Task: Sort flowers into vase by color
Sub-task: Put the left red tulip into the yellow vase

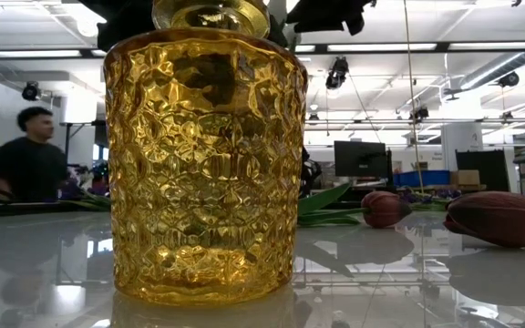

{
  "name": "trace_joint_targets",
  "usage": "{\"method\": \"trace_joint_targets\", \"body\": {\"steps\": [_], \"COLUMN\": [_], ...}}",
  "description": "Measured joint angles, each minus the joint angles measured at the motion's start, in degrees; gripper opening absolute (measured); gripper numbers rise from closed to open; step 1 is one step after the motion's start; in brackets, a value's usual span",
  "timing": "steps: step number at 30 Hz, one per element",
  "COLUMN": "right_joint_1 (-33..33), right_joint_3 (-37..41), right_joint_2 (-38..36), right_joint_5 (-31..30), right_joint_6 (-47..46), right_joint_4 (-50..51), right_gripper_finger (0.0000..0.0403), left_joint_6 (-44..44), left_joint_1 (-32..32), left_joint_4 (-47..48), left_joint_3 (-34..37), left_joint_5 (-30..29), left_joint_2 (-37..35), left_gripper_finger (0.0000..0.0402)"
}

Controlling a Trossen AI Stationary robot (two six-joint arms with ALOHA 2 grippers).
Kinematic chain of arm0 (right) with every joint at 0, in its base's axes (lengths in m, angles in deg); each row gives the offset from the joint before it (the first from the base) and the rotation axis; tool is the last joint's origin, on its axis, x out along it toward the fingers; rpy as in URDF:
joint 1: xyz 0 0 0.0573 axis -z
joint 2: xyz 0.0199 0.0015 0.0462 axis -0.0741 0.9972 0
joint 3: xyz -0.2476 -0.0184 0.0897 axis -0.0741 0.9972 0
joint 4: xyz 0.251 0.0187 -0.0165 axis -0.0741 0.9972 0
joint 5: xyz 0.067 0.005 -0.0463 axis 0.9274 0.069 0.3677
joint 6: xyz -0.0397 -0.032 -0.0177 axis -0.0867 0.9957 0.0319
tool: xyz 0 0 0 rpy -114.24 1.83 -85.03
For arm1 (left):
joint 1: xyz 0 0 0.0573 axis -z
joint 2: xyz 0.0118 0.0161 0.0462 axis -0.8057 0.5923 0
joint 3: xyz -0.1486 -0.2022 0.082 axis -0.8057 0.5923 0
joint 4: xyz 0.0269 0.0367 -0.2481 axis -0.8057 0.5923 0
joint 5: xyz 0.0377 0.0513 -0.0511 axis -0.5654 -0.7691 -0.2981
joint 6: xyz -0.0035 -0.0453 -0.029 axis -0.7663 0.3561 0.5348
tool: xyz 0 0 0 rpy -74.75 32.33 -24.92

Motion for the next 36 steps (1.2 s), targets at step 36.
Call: {"method": "trace_joint_targets", "body": {"steps": [36], "right_joint_1": [-6.7], "right_joint_3": [0.1], "right_joint_2": [-8.0], "right_joint_5": [2.3], "right_joint_6": [-9.8], "right_joint_4": [26.2], "right_gripper_finger": [0.0224], "left_joint_6": [-3.1], "left_joint_1": [-2.1], "left_joint_4": [-1.1], "left_joint_3": [-1.3], "left_joint_5": [-0.2], "left_joint_2": [11.9], "left_gripper_finger": [0.0129]}}
